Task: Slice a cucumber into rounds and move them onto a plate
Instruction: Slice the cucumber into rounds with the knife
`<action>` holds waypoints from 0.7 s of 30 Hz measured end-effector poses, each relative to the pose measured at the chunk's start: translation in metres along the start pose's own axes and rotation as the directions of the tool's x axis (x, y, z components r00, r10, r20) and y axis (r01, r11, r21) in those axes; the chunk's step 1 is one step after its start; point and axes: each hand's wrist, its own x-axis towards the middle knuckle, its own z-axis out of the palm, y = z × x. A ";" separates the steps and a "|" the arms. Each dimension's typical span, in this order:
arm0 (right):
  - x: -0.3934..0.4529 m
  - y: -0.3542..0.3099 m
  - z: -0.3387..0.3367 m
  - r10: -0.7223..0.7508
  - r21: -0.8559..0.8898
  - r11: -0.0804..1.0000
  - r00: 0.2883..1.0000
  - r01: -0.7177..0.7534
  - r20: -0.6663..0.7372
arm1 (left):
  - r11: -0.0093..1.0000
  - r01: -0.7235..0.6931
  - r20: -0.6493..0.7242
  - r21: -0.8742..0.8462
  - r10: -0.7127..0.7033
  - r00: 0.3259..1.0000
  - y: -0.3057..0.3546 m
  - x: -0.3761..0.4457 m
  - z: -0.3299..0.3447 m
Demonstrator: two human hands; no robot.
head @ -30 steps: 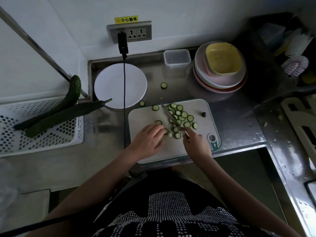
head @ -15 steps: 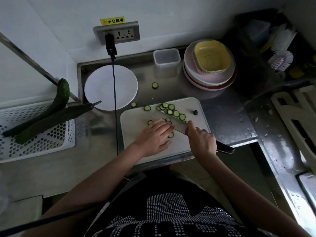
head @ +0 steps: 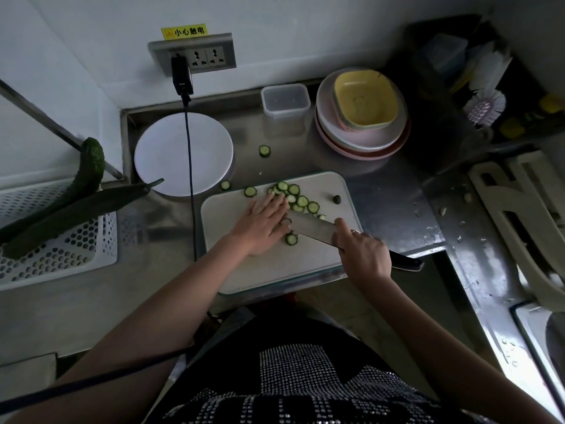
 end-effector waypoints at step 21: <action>-0.008 0.007 -0.006 0.037 0.032 0.999 0.999 -0.037 0.022 | 0.969 0.236 0.040 -0.067 -0.234 0.971 -0.019 -0.006 0.000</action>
